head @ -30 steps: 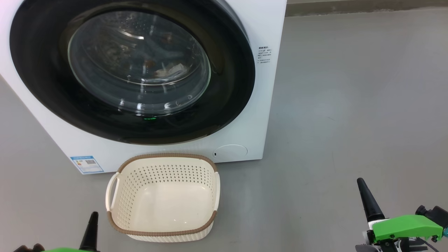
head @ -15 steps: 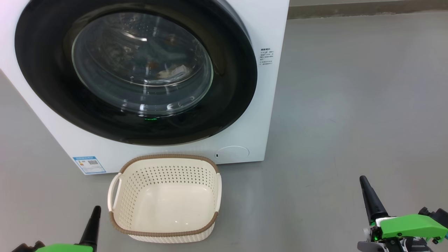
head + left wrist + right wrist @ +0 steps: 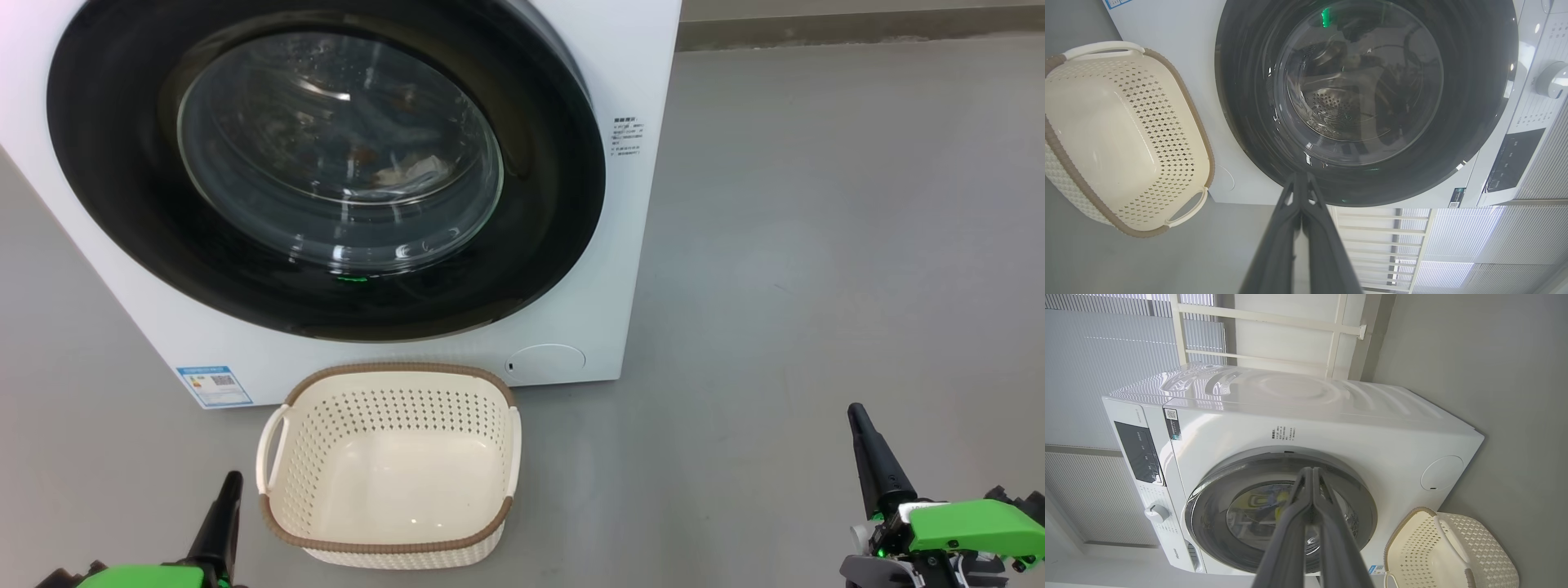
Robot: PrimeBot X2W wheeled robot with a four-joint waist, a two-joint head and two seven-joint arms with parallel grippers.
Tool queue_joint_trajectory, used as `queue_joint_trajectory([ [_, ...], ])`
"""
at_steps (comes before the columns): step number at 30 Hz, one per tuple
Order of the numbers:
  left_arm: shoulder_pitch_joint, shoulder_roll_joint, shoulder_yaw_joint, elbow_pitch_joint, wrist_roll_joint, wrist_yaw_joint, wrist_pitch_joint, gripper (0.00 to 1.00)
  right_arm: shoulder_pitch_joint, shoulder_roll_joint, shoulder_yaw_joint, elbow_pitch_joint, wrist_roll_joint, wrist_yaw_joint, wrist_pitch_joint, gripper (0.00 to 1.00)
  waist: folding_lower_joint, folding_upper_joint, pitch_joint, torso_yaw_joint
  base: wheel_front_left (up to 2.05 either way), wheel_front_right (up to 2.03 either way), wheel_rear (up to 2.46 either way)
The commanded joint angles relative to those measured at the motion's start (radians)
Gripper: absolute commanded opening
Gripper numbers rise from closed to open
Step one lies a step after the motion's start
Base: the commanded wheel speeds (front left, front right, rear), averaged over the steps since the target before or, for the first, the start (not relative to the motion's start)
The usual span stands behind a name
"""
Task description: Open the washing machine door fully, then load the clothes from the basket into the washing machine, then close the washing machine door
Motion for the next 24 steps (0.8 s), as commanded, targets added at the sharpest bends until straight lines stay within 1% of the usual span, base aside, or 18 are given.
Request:
queue_joint_trajectory([
  [1, -0.048, 0.01, 0.035, -0.03, -0.025, -0.003, 0.01, 0.0, -0.006, 0.001, 0.014, -0.033, 0.025, 0.001, 0.009, 0.0, -0.0001, -0.0001, -0.001, 0.001, 0.0, 0.0, 0.0],
  [7, -0.055, 0.007, 0.039, -0.033, -0.088, -0.003, 0.027, 0.0, -0.006, 0.006, 0.003, -0.041, 0.076, 0.002, 0.027, 0.0, -0.0001, -0.0001, -0.004, 0.004, 0.0, 0.0, 0.0],
  [24, -0.055, 0.006, 0.039, -0.033, -0.09, -0.003, 0.028, 0.0, -0.006, 0.007, 0.002, -0.042, 0.077, 0.002, 0.028, 0.0, -0.0001, -0.0001, -0.004, 0.004, 0.0, 0.0, 0.0],
])
